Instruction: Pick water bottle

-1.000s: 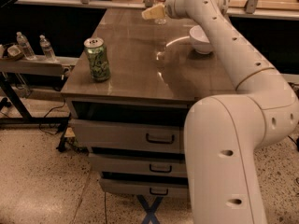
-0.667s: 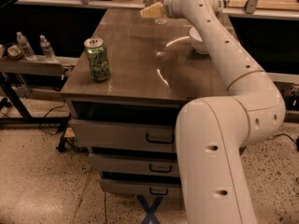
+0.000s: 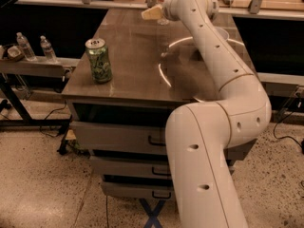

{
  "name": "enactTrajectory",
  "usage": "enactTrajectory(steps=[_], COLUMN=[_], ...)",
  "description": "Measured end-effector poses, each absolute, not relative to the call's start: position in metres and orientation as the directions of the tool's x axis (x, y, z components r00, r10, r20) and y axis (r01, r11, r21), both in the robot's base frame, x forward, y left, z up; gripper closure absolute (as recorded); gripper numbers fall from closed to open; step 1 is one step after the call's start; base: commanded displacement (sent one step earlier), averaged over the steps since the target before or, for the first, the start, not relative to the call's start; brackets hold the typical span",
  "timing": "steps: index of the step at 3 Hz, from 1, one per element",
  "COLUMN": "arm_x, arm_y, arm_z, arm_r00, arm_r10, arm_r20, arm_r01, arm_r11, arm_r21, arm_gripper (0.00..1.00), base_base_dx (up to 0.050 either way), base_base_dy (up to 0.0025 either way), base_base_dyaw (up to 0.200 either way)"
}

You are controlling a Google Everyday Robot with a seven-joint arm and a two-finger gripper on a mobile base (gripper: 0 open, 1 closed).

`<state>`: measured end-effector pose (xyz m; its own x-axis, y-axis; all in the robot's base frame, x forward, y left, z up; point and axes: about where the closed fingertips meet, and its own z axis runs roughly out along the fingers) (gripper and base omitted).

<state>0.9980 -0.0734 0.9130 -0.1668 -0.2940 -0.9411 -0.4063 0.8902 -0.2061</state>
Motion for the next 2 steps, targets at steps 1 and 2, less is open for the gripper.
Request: enactTrajectory(steps=[1, 2], arm_x=[1.000, 1.001], arm_y=[-0.074, -0.081], arm_z=[0.918, 0.931], arm_r00=[-0.134, -0.045], arm_r10=[-0.326, -0.440], arm_r20=[-0.936, -0.897], arm_r01=[-0.404, -0.396], arm_r11=[0.880, 0.832], arm_r21=[-0.248, -0.388], arm_gripper=[0.00, 0.00], base_base_dx=[0.000, 0.000], base_base_dy=[0.00000, 0.00000], base_base_dyaw=[0.000, 0.000])
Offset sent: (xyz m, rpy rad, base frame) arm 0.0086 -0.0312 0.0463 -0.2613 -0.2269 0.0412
